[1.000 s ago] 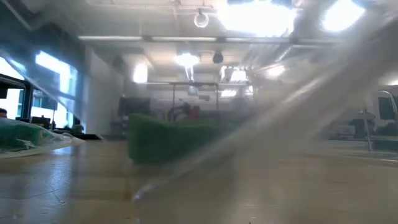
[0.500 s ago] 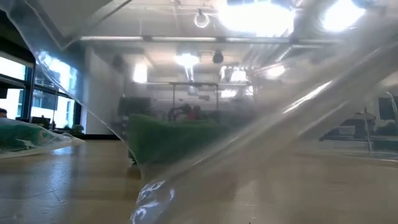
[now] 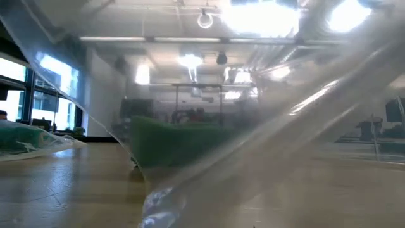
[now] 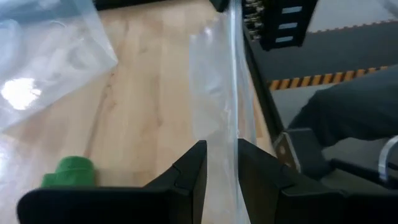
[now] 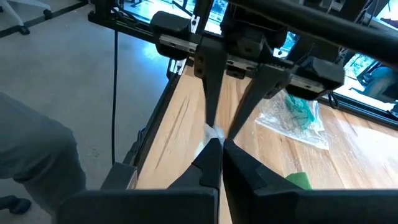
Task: Roll bandage
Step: Open the transparent zip bag
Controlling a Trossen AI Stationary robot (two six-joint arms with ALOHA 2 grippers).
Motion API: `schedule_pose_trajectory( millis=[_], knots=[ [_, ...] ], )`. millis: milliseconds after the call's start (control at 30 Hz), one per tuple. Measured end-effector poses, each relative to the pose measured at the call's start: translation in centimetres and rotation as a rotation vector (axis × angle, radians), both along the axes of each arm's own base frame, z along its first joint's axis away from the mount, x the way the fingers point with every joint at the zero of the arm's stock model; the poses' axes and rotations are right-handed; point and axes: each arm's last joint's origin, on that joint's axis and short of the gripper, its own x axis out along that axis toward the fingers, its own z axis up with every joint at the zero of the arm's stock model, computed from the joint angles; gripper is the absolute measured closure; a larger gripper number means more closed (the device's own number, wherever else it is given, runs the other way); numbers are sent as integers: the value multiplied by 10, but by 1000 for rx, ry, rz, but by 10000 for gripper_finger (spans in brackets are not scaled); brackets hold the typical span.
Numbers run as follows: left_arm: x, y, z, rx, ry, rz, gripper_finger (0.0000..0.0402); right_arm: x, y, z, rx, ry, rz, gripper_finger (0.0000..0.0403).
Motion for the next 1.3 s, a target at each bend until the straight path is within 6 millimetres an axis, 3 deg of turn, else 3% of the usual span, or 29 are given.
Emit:
schedule_pose_trajectory(
  millis=[400, 567, 667, 833, 933, 1100, 1200, 1300],
  knots=[
    [-2, 10, -23, -120, 54, 21, 326, 1, 1, 4, -14, -38, 1, 403],
    [-5, 8, -24, -97, 56, 15, 384, 3, 0, 4, -8, -41, -4, 403],
    [-8, 5, -16, -55, 66, 58, 395, 6, -3, 5, 29, -46, -25, 403],
    [-22, 9, 20, 62, 190, 254, 400, 12, -9, 5, 28, -58, -80, 396],
    [-38, 17, 46, 160, 232, 378, 401, 12, -11, 6, 7, -81, -144, 362],
    [-60, 31, 86, 298, 172, 541, 401, 12, -13, 6, 19, -102, -211, 268],
    [-59, 38, 81, 331, 147, 589, 401, 12, -14, 5, 25, -96, -217, 220],
    [-44, 45, 47, 297, 261, 592, 401, 13, -14, 4, 39, -73, -171, 195]
  ],
)
